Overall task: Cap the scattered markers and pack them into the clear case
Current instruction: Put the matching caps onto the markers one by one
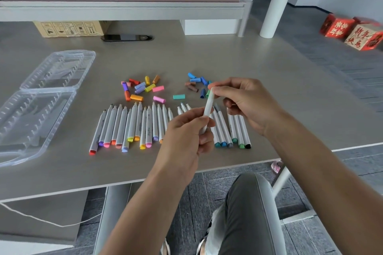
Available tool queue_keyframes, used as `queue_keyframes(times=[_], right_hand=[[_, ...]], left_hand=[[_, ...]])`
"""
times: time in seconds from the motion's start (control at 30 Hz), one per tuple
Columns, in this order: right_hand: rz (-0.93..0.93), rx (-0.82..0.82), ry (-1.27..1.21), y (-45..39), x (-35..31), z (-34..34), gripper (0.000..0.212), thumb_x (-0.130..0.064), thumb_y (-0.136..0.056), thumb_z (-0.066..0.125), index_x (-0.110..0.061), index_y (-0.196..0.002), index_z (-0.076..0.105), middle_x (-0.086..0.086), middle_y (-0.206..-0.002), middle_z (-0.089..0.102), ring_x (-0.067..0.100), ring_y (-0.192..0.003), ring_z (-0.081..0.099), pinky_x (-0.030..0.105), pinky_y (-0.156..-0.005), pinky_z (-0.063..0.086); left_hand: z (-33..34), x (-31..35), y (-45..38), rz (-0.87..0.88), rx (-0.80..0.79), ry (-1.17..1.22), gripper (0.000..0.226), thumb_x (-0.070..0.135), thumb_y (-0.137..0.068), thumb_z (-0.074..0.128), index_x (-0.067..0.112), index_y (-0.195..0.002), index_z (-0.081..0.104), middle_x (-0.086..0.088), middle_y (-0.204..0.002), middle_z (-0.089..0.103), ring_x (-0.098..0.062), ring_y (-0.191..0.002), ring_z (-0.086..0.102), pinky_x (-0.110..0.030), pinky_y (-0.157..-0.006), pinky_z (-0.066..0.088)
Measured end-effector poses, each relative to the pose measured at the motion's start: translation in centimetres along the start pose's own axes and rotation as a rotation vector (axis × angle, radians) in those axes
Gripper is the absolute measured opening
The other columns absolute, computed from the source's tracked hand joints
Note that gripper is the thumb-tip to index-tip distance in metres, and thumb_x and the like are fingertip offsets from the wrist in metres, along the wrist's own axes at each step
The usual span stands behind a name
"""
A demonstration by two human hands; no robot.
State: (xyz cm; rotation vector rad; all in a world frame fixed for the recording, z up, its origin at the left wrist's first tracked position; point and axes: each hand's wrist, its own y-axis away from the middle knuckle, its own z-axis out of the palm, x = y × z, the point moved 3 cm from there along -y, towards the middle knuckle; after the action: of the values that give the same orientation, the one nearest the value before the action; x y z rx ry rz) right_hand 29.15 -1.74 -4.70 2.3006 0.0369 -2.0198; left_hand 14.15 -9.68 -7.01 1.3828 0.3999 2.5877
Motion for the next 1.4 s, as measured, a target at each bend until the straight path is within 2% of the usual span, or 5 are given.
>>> queue_keyframes(times=[0.43, 0.67, 0.9, 1.1, 1.4], right_hand=[[0.195, 0.068, -0.109, -1.9, 0.2, -0.2, 0.016, -0.01, -0.097, 0.063, -0.005, -0.104, 0.076, 0.001, -0.069, 0.062, 0.011, -0.053, 0.039, 0.022, -0.044, 0.028], [-0.057, -0.036, 0.633, -2.5, 0.2, 2.0, 0.009, -0.022, -0.096, 0.07, -0.018, -0.095, 0.077, 0.005, -0.083, 0.073, 0.008, -0.05, 0.054, 0.019, -0.047, 0.041], [-0.188, 0.049, 0.978, -2.5, 1.1, 4.0, 0.008, -0.03, -0.093, 0.069, -0.026, -0.092, 0.075, -0.008, -0.079, 0.067, 0.016, -0.074, 0.063, 0.029, -0.066, 0.045], [-0.19, 0.105, 1.045, -2.1, 1.2, 4.1, 0.012, -0.034, -0.092, 0.069, -0.027, -0.101, 0.074, -0.006, -0.092, 0.071, 0.021, -0.087, 0.066, 0.03, -0.074, 0.048], [-0.161, 0.057, 1.039, -1.8, 0.9, 5.7, 0.02, -0.039, -0.092, 0.073, -0.024, -0.08, 0.077, -0.011, -0.068, 0.068, 0.012, -0.068, 0.064, 0.028, -0.062, 0.047]], left_hand=[[-1.0, 0.6, 1.3, 0.053, -0.096, -0.246, 0.022, 0.018, -0.103, 0.054, 0.005, -0.103, 0.072, -0.013, -0.081, 0.069, -0.018, -0.049, 0.048, -0.028, -0.044, 0.041], [-5.1, 1.2, 2.6, 0.085, 0.029, -0.123, 0.024, 0.016, -0.101, 0.051, 0.002, -0.099, 0.071, -0.011, -0.076, 0.062, -0.017, -0.05, 0.045, -0.027, -0.04, 0.038], [-6.1, 1.1, 3.6, 0.1, 0.058, -0.097, 0.02, 0.013, -0.099, 0.05, 0.002, -0.1, 0.066, -0.012, -0.074, 0.058, -0.018, -0.05, 0.043, -0.027, -0.041, 0.035], [-5.8, 1.1, 3.6, 0.108, 0.033, -0.08, 0.02, 0.012, -0.1, 0.049, 0.0, -0.101, 0.065, -0.014, -0.075, 0.057, -0.018, -0.048, 0.043, -0.025, -0.04, 0.036], [-6.2, 1.1, 3.4, 0.105, 0.007, -0.077, 0.021, 0.014, -0.1, 0.051, 0.001, -0.099, 0.067, -0.013, -0.075, 0.058, -0.018, -0.05, 0.043, -0.026, -0.041, 0.036]])
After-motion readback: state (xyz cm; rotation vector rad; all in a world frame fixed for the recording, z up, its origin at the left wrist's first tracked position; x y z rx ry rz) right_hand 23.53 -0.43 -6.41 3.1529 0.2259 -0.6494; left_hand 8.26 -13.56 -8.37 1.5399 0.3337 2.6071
